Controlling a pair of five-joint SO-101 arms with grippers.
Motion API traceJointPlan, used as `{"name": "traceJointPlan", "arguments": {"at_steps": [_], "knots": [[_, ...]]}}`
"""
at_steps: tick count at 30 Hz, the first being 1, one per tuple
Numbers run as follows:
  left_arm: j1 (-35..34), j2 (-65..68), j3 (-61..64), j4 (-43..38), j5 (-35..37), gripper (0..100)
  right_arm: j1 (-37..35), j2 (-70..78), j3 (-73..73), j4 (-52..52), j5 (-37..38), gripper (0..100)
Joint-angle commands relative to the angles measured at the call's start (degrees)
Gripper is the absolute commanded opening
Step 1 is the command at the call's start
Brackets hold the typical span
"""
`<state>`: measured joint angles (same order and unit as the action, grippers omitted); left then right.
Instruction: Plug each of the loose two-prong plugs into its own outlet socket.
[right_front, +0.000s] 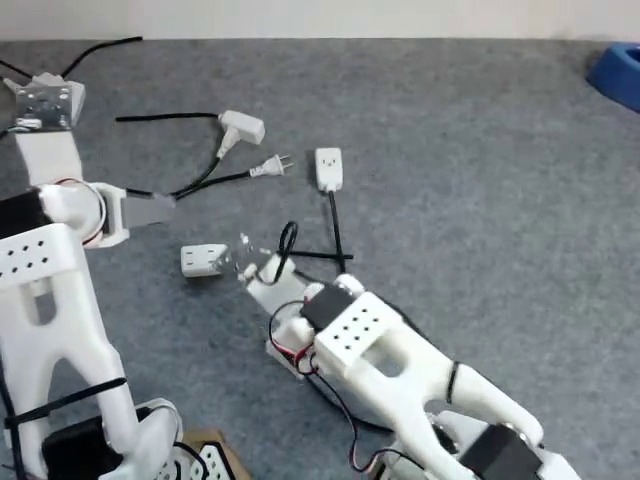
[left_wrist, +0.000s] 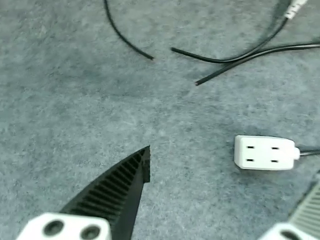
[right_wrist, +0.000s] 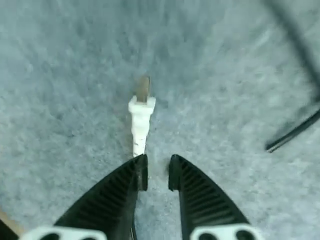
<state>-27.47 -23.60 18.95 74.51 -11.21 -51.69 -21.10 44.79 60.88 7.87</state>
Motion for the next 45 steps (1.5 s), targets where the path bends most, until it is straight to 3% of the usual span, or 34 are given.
{"name": "traceJointPlan", "arguments": {"at_steps": [1, 8, 29, 33, 38, 40, 45], "knots": [[-1.6, -0.1, -1.8, -1.0, -0.5, 46, -2.1, 0.5, 3.6, -6.5, 0.4, 8.7], [-3.3, -0.1, -2.1, -1.0, -2.1, 46, -6.4, 0.5, 5.3, -10.4, -1.8, 8.7], [-3.6, -0.7, -1.8, -0.4, -2.5, 46, -3.5, 1.4, 10.2, -15.7, -1.6, 8.7], [-3.6, -0.7, -2.2, 2.1, -2.5, 46, -2.9, 7.0, 11.7, -19.1, 0.3, 8.7], [-4.2, -0.7, -2.2, 2.3, -2.6, 46, -2.9, 14.3, 6.7, -17.6, 0.3, 8.0], [-5.1, -0.7, -2.2, 2.3, -2.6, 46, -2.9, 14.5, 5.7, -17.0, 0.2, 0.2], [-5.5, -0.6, -1.6, 2.4, -5.0, 46, -2.5, 10.6, 2.2, -11.6, -1.4, 0.8]]}}
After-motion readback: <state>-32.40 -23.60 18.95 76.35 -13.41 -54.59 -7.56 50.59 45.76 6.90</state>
